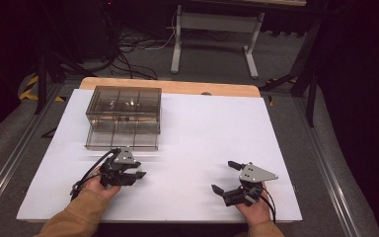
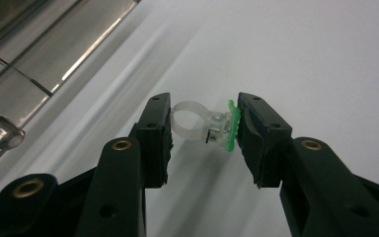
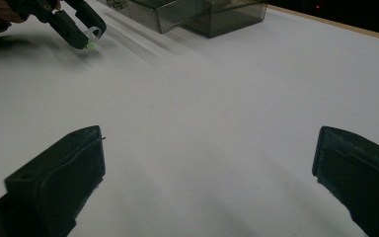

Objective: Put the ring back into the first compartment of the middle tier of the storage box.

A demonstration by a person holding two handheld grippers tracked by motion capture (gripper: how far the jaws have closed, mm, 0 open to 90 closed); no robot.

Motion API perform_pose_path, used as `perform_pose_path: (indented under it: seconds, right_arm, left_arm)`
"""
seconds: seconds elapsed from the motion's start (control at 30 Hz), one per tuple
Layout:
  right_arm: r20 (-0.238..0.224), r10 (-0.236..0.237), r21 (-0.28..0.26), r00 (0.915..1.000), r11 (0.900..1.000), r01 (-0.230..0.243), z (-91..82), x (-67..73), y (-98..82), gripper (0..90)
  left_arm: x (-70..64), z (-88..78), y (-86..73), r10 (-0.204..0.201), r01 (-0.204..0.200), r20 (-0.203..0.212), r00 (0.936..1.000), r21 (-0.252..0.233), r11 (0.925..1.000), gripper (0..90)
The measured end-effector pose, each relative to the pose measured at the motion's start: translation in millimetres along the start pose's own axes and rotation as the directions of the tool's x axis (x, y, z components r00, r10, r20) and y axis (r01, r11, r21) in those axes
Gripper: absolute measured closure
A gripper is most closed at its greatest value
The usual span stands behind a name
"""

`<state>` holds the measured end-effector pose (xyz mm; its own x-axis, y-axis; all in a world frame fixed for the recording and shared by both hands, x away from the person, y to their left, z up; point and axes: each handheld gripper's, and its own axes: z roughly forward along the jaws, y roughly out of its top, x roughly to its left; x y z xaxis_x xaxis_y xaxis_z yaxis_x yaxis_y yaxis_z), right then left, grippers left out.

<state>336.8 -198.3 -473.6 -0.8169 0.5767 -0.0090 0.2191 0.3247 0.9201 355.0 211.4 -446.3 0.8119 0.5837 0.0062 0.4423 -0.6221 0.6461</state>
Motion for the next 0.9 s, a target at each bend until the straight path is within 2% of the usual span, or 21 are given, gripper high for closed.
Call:
perform_pose_path:
  seconds: [0.37, 0.9]
  right_arm:
    - [0.000, 0.007, -0.003, 1.0000, 1.000, -0.007, -0.7, -0.5, 0.0, 0.0]
    - [-0.004, 0.006, -0.003, 1.0000, 1.000, -0.006, -0.6, -0.4, 0.1, 0.0]
  left_arm:
    - [4.7, -13.6, 2.1, -0.016, 0.014, -0.030, 0.9994, -0.061, 0.9980, 59.2]
    - [12.5, -26.3, 3.4, -0.044, 0.038, -0.060, 0.9973, -0.088, 0.9954, 59.2]
